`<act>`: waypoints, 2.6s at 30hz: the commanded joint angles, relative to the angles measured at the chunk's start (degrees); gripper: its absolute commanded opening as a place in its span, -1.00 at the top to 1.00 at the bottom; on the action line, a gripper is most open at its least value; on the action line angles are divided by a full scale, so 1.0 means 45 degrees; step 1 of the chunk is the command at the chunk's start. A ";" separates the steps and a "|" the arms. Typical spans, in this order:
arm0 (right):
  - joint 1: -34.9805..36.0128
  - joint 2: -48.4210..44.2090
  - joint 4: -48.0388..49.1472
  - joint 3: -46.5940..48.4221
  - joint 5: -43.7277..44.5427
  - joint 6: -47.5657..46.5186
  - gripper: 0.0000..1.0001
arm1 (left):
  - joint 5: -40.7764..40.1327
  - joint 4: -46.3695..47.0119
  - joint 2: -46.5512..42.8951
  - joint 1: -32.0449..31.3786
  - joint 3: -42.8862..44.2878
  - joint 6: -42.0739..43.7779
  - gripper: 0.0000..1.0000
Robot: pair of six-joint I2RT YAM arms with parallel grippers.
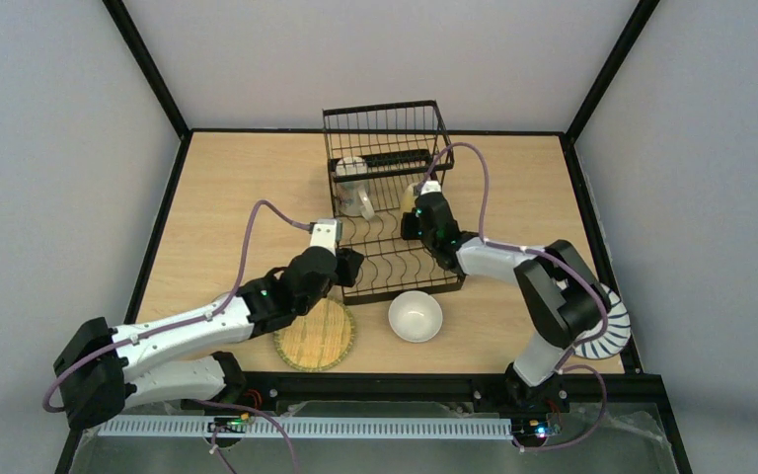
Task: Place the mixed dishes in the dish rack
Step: Move the cup to the dish rack.
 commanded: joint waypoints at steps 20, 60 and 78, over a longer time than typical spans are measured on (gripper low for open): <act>0.0071 -0.2883 -0.0719 -0.1292 0.1388 -0.0307 -0.25 | 0.0032 -0.0374 0.0211 -0.0195 0.0164 -0.0175 -0.66; 0.0071 0.1270 0.2315 0.0936 0.2144 -0.1565 -0.61 | 0.0129 -0.0146 -0.1322 -0.0195 -0.0714 0.0701 -0.98; 0.0049 0.2480 0.3276 0.1680 0.2476 -0.1527 -0.63 | 0.0063 -0.0524 -0.2103 -0.0195 -0.0415 0.0841 -0.98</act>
